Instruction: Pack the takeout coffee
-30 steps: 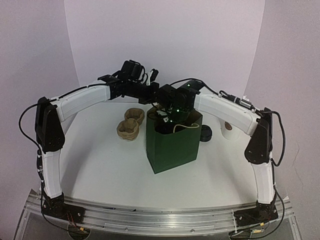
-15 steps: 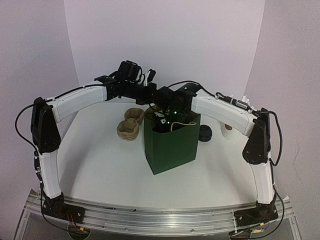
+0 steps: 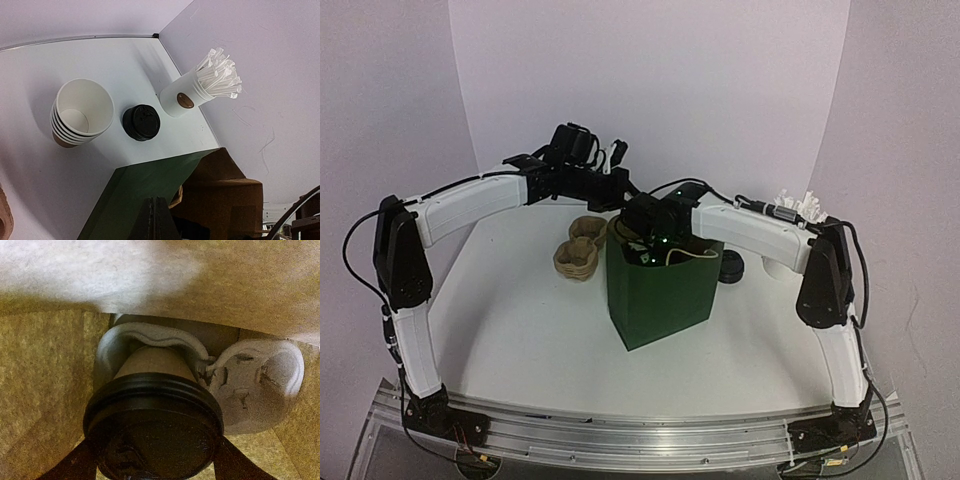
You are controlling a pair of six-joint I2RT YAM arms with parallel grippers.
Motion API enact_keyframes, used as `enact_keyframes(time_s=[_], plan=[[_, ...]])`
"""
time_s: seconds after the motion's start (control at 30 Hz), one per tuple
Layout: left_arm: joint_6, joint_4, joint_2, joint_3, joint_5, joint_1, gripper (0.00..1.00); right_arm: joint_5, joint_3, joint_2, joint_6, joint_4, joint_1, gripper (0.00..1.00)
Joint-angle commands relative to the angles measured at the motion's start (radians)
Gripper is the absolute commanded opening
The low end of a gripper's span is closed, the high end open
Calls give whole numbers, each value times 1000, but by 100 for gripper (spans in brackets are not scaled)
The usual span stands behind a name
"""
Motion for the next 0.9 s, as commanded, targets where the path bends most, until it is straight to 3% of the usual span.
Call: enact_keyframes(time_s=[0.0,0.87], plan=[[5,39,-66,-8,21,4,0,1,-5,30,2,-21,5,76],[12,32,-58,-3,46,4,0,73,-13,154,-8,-4,44,77]])
